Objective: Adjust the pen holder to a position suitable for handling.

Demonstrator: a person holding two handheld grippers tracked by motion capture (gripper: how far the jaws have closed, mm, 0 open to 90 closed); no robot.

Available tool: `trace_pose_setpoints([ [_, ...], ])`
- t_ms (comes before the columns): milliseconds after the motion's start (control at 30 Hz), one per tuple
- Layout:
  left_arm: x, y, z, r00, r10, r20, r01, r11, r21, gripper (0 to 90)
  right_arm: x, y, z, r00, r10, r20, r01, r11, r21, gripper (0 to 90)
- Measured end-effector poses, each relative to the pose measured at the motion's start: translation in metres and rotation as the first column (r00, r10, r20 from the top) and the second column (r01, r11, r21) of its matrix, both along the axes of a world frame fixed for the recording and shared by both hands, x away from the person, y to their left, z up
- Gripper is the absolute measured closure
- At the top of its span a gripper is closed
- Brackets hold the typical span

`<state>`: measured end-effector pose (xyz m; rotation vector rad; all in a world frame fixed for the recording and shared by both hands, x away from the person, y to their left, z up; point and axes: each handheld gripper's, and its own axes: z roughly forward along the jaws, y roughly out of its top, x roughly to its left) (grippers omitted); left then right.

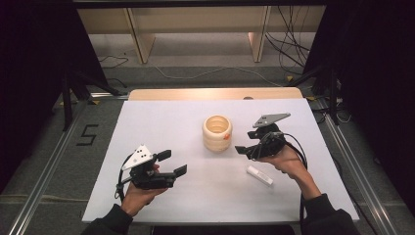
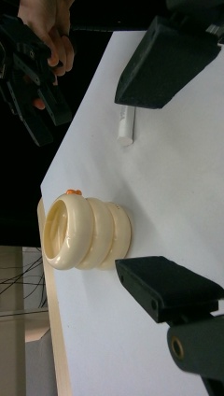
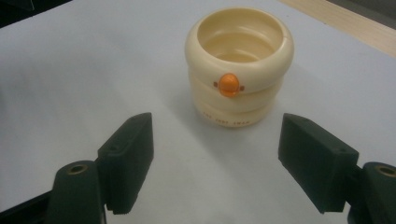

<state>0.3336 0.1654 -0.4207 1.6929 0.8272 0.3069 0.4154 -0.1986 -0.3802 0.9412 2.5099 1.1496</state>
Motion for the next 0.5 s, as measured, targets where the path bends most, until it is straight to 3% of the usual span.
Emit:
trace_pose_setpoints([
  [333, 0.003, -0.002, 0.000, 1.0000, 0.004, -0.004, -0.004, 1.0000, -0.004, 16.6, -0.007, -0.016, -0.010, 0.9990, -0.027, -0.035, 0.026, 1.000, -0.016, 24.6],
  [500, 0.004, -0.003, 0.000, 1.0000, 0.000, -0.005, 0.000, 1.0000, -0.002, 16.6, -0.009, -0.019, -0.014, 0.9976, -0.042, -0.055, 0.040, 0.998, -0.047, 24.0],
])
